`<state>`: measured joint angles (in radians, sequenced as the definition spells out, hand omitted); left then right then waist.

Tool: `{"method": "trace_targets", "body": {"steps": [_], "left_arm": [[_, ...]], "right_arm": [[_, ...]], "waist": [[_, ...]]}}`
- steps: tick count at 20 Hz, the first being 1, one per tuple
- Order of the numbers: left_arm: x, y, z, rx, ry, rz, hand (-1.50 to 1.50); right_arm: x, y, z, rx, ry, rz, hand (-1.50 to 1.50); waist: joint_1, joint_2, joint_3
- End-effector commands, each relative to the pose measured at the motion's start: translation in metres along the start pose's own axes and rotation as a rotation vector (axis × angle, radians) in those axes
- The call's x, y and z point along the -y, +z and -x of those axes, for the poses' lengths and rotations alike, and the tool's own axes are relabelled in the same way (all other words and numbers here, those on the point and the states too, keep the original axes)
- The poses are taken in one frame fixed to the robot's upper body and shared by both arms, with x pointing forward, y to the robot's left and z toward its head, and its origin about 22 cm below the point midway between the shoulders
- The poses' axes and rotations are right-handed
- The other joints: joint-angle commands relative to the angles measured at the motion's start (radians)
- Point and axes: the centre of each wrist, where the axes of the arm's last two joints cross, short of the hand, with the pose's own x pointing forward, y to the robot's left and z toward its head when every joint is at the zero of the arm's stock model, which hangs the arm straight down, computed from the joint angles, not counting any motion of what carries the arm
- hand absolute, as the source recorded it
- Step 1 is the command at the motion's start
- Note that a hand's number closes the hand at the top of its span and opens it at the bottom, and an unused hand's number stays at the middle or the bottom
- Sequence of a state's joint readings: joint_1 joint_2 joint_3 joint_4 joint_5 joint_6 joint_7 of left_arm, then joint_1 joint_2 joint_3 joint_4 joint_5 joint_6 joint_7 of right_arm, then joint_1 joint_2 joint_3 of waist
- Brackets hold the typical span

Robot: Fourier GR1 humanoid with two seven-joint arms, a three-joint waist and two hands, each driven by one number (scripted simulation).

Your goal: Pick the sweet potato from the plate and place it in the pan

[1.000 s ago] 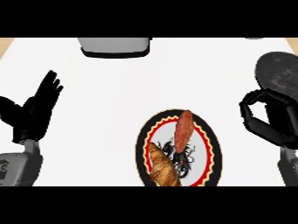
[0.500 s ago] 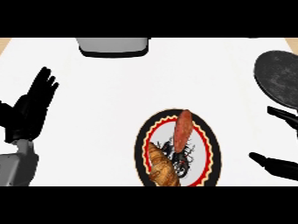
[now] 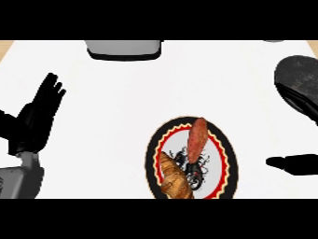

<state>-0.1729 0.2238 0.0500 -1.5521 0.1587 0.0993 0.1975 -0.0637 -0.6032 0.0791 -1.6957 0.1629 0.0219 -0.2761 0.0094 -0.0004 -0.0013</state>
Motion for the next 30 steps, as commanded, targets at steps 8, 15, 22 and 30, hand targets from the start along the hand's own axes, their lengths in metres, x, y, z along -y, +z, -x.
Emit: {"method": "trace_targets", "body": {"steps": [8, 15, 22, 30], "left_arm": [[0.009, 0.009, -0.004, -0.015, 0.0, 0.022, 0.0], [-0.01, 0.008, 0.004, -0.018, 0.002, -0.005, 0.0], [0.017, 0.009, 0.005, -0.002, 0.001, -0.009, 0.0], [-0.001, 0.013, -0.01, -0.011, 0.009, 0.0, 0.0]], "right_arm": [[-0.031, -0.052, -0.051, -0.168, 0.295, -0.446, -1.5], [-0.051, -0.032, -0.084, -0.175, 0.333, -0.56, -1.5], [-0.068, -0.03, -0.082, -0.203, 0.554, -0.562, -1.5], [-0.097, -0.043, -0.097, -0.181, 0.529, -0.526, -1.5]], "waist": [[0.016, 0.0, -0.001], [-0.014, -0.002, 0.001], [-0.011, -0.001, 0.001], [-0.007, 0.0, 0.001]]}}
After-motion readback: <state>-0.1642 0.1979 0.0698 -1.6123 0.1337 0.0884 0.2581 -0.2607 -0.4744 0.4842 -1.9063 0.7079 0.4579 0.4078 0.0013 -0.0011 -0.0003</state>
